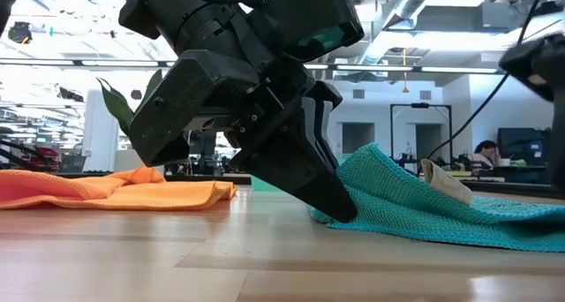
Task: Roll microfiber towels into tight, uniform cylinder then place into a basket
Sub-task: Fold the blue microfiber towel
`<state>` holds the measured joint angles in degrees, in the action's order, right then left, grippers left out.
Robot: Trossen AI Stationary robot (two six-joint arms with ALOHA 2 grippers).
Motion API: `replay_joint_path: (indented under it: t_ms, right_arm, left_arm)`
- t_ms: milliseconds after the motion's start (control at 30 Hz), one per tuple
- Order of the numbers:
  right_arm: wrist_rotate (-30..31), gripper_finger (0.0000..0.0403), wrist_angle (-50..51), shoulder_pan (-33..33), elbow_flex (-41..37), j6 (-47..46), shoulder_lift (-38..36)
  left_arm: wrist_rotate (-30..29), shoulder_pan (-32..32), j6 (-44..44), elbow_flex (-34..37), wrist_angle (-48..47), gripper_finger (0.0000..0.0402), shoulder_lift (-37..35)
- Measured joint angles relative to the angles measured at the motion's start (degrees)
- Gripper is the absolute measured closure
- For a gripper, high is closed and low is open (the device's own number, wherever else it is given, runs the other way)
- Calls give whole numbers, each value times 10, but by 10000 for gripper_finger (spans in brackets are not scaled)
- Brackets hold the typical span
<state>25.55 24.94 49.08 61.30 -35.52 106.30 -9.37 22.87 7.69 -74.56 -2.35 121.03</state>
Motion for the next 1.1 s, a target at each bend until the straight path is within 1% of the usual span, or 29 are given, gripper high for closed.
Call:
replay_joint_path:
  t_ms: [333, 433, 633, 733, 800, 867, 1100]
  right_arm:
    - [0, 175, -15, -3, -18, -4, 1]
    - [-2, 175, -22, -10, -18, -4, 15]
    - [-26, 176, -30, -26, -14, 13, 44]
    - [-34, 185, -28, -31, -14, 13, 45]
    - [-40, 199, -28, -33, -14, 13, 45]
    - [-45, 222, -29, -33, -13, 13, 45]
    - [-48, 347, -20, -34, -8, 29, 46]
  left_arm:
    - [0, 0, 0, 0, 0, 394, 0]
    - [0, 0, 0, 0, 0, 394, 0]
    - [0, 0, 0, 0, -2, 394, 0]
    - [-1, 0, 0, 0, -4, 394, 0]
    - [-1, 0, 0, 0, -4, 394, 0]
    - [-1, 0, 0, 0, -6, 394, 0]
    - [-1, 0, 0, 0, -9, 395, 0]
